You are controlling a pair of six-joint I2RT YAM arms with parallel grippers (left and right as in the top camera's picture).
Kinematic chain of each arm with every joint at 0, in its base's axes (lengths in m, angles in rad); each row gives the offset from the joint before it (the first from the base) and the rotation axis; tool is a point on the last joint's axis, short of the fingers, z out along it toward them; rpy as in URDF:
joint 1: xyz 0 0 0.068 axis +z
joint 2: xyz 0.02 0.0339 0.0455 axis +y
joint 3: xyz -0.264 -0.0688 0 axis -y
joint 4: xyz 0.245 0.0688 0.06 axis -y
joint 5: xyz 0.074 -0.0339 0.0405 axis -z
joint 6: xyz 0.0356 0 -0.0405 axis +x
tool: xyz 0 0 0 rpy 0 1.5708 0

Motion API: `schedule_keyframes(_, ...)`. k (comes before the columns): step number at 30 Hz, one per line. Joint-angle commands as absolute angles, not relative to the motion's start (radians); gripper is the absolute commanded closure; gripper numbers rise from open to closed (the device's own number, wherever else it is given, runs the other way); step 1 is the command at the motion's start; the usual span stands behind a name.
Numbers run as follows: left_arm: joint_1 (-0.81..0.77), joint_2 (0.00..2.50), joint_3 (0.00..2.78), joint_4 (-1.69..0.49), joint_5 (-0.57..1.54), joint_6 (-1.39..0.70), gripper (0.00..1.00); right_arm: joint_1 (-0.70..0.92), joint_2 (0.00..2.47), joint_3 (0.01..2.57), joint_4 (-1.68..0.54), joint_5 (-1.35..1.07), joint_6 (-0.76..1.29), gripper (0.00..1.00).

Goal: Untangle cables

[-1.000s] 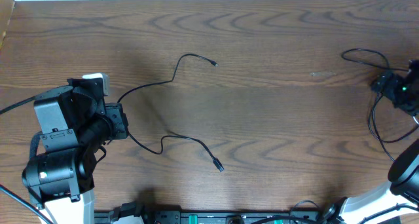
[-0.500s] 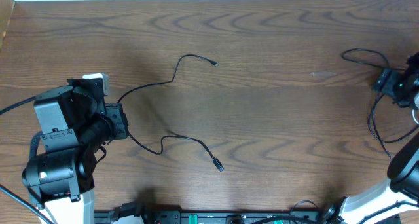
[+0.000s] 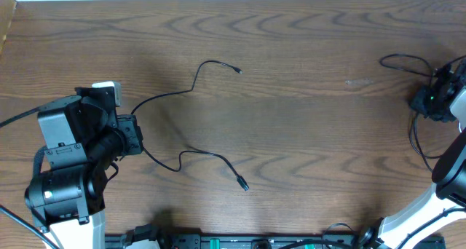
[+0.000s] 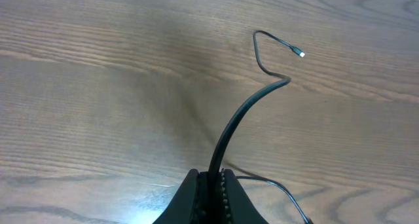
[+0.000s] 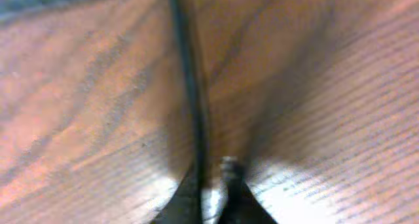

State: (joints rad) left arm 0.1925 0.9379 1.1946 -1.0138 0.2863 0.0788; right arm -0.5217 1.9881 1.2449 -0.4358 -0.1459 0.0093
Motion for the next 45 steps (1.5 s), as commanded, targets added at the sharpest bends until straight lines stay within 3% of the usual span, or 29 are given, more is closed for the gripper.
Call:
schedule_keyframes(1,0.191,0.933,1.195,-1.013,0.302,0.074,0.93,-0.52,1.956,1.256,-0.422,-0.22,0.007,0.99)
schedule_keyframes(8,0.191,0.933,1.195,-1.013,0.302,0.074,0.93,-0.565,1.832,1.39,-0.422,-0.212,0.006,0.99)
schedule_keyframes(15,0.191,0.933,1.195,-1.015,0.302,0.074,0.93,-0.737,1.758,1.668,-0.432,-0.212,0.017,0.99)
schedule_keyframes(20,0.191,0.933,1.195,-1.016,0.302,0.074,0.93,-0.902,1.758,1.739,-0.392,-0.223,0.202,0.99)
schedule_keyframes(25,0.191,0.934,1.195,-1.016,0.302,0.074,0.93,-0.995,1.816,1.727,-0.414,-0.363,0.263,0.99)
schedule_keyframes(26,0.191,0.933,1.195,-1.016,0.302,0.074,0.93,-0.996,1.83,1.721,-0.422,-0.373,0.282,0.86)
schedule_keyframes(27,0.191,0.933,1.195,-1.016,0.302,0.074,0.93,-0.995,1.842,1.715,-0.431,-0.376,0.298,0.59)
schedule_keyframes(28,0.191,0.933,1.195,-1.016,0.302,0.074,0.93,-0.99,1.857,1.709,-0.445,-0.377,0.308,0.25)
schedule_keyframes(29,0.191,0.934,1.195,-1.016,0.302,0.074,0.93,-0.981,1.87,1.705,-0.462,-0.377,0.307,0.01)
schedule_keyframes(45,0.191,0.934,1.195,-1.016,0.302,0.074,0.93,-0.747,1.856,1.705,-0.581,-0.434,0.119,0.01)
